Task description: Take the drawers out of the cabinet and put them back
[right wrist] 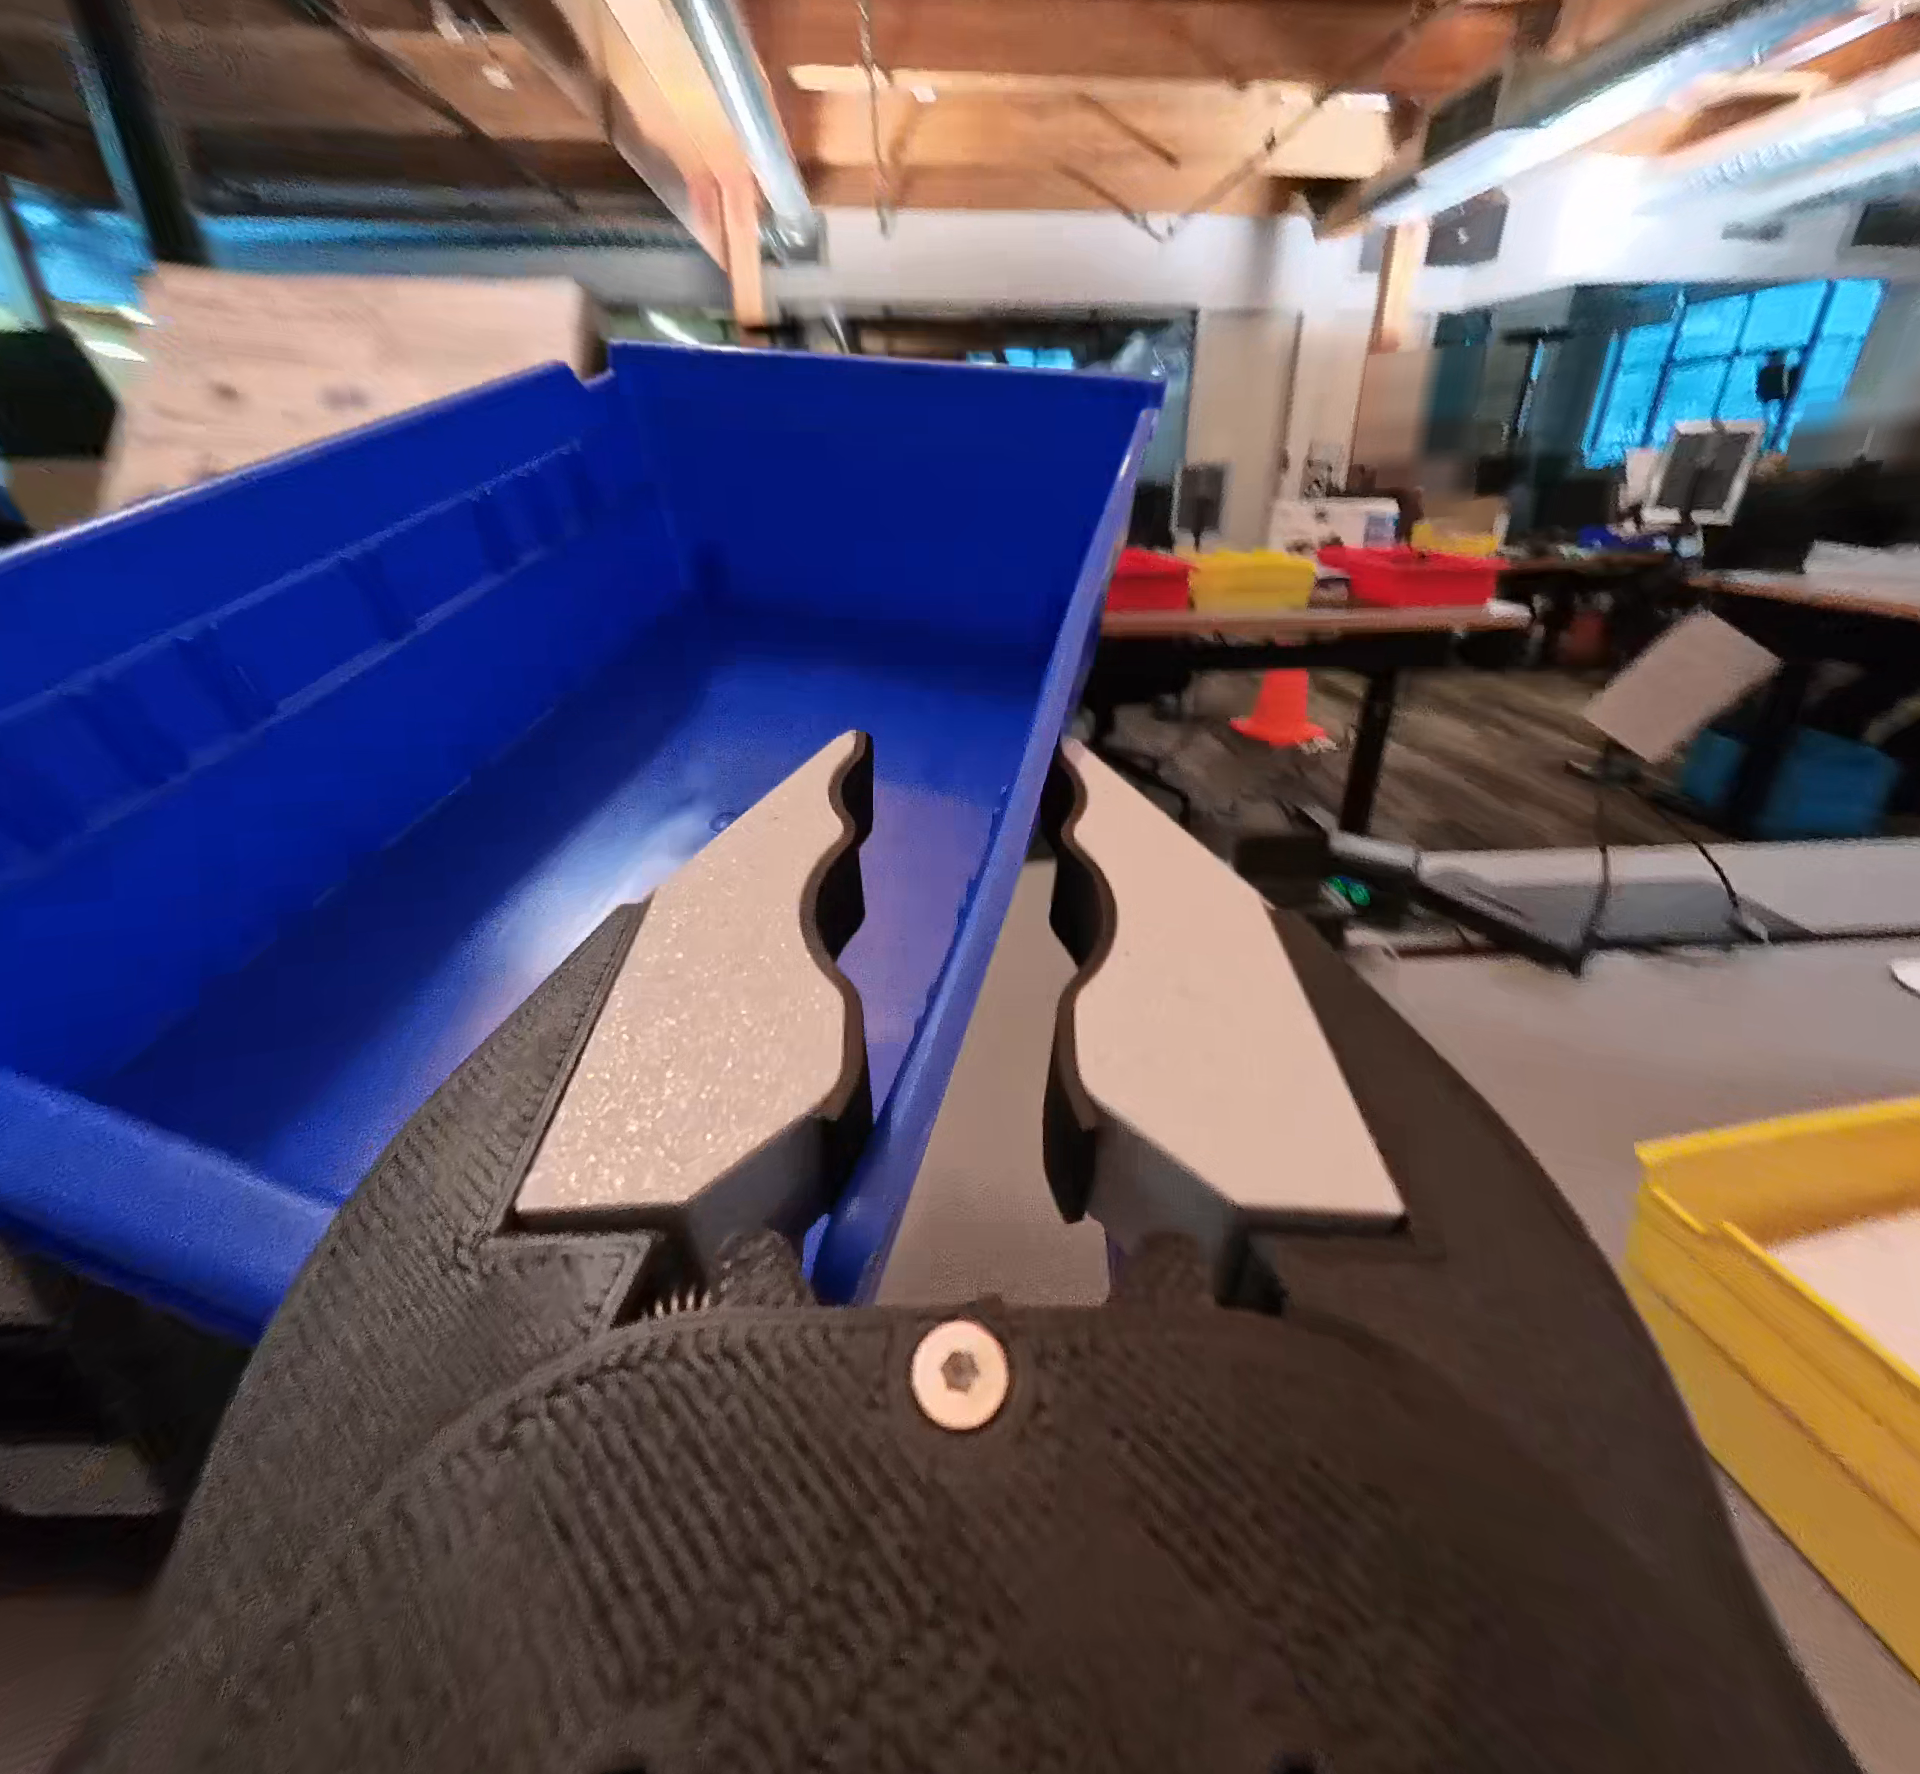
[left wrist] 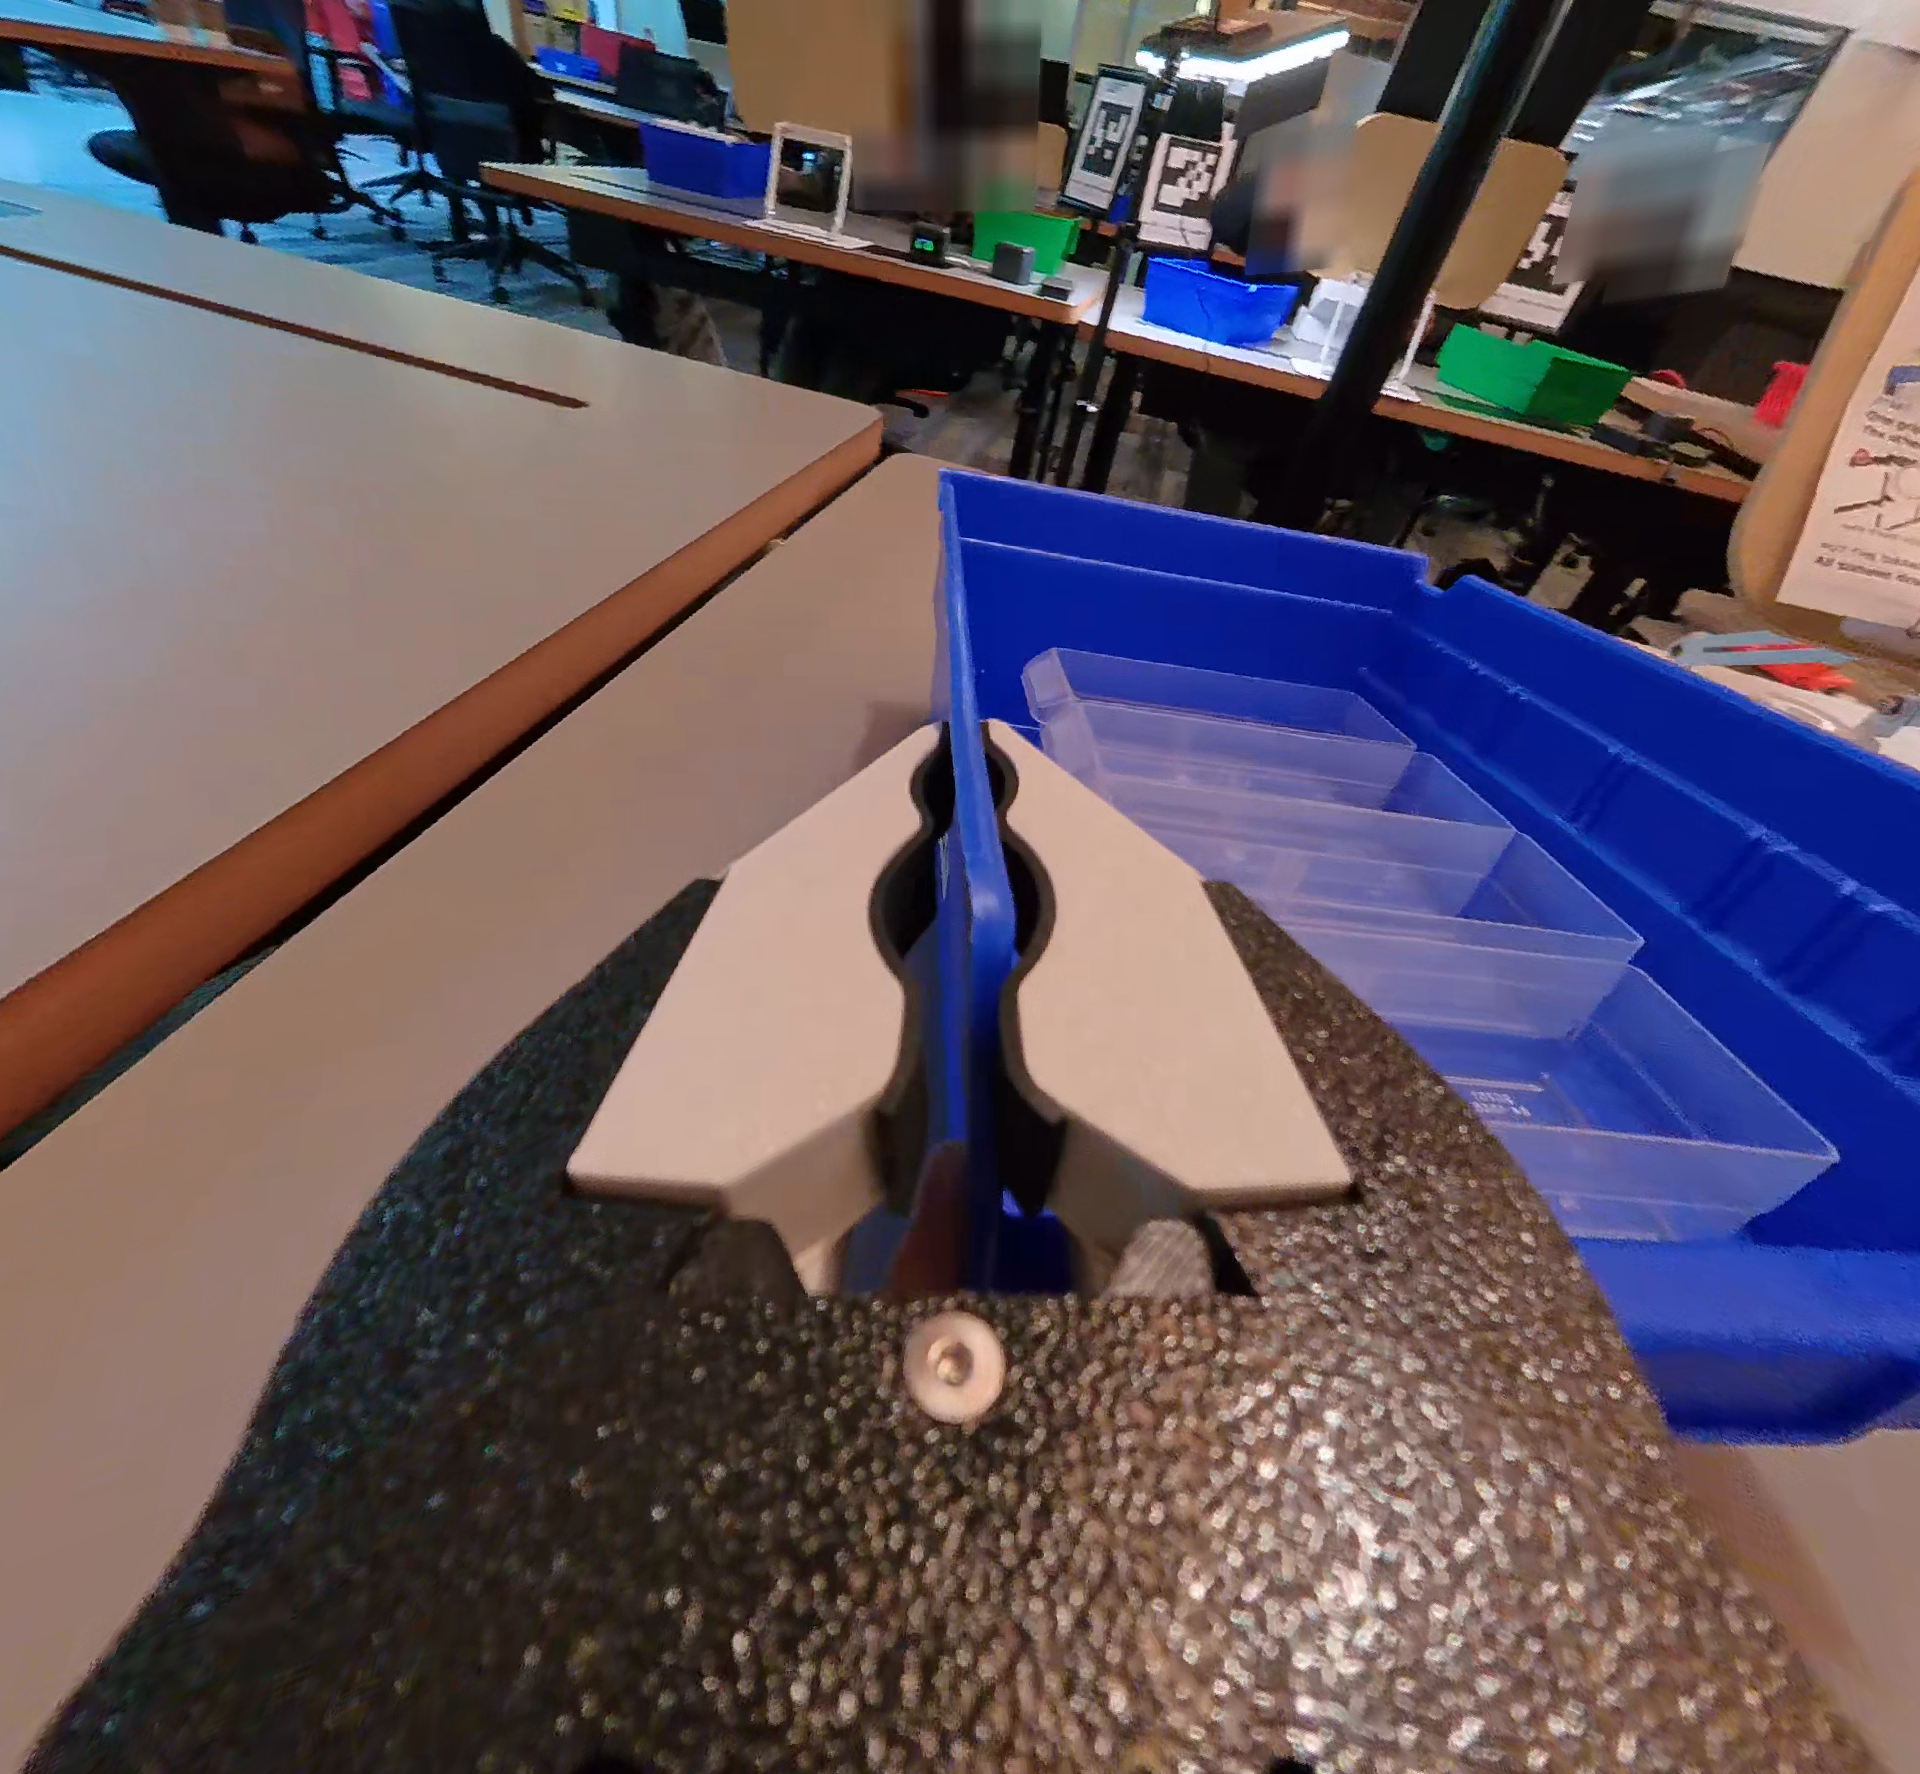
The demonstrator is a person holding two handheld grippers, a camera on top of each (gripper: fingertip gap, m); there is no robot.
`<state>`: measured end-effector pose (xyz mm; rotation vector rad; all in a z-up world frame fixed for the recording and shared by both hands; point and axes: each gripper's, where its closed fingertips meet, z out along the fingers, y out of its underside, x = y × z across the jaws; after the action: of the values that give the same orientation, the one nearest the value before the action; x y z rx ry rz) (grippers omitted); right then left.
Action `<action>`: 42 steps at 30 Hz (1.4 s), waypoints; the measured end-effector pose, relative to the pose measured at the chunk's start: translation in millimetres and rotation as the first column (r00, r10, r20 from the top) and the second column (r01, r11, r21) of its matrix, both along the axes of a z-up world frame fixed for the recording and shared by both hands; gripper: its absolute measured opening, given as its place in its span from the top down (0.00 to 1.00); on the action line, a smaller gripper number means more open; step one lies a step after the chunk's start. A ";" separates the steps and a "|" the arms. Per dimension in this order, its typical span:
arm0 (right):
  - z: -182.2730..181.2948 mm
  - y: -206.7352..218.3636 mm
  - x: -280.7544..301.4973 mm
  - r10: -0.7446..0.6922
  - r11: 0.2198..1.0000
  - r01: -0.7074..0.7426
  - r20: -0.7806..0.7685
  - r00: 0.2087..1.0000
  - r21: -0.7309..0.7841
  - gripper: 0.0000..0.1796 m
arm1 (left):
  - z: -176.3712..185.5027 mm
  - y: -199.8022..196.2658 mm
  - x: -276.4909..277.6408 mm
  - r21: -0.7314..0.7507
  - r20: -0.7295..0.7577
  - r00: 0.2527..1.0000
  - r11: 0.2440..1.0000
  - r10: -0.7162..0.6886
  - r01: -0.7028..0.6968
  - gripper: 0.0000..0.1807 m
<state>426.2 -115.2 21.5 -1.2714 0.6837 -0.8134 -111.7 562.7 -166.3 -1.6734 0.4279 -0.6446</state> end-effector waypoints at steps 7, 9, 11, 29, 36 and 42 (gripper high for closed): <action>-117.9 -14.6 103.6 -0.010 0.996 -0.011 -0.253 0.967 -0.084 0.83 | -8.6 18.8 49.0 0.012 0.000 0.994 0.994 -0.106 0.106 1.00; -144.7 -9.1 126.8 0.011 0.994 -0.046 -0.315 0.949 -0.103 0.83 | -12.8 20.9 61.0 0.011 0.004 0.992 0.992 -0.125 0.125 1.00; -163.7 -4.9 145.4 0.017 0.988 -0.070 -0.356 0.934 -0.136 0.83 | -16.3 22.4 70.8 0.017 0.006 0.990 0.990 -0.139 0.139 1.00; -235.0 2.4 205.4 0.089 0.922 -0.236 -0.429 0.899 -0.305 0.79 | -26.2 25.9 112.1 -0.007 -0.097 0.957 0.961 -0.275 0.275 0.96; -178.0 -16.4 199.9 -0.011 0.926 -0.105 -0.304 0.953 -0.363 0.60 | 10.5 14.0 100.6 0.189 -0.418 0.867 0.908 -0.270 0.374 0.75; -59.8 93.4 97.1 0.309 0.741 -0.330 -0.139 0.941 -0.585 0.86 | 28.3 -17.0 103.7 0.146 -0.754 0.577 0.777 -0.313 0.613 0.73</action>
<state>523.3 -21.8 -38.3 -1.9263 0.2003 -0.7440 -8.1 545.8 -137.9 -1.3384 1.5206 -0.2279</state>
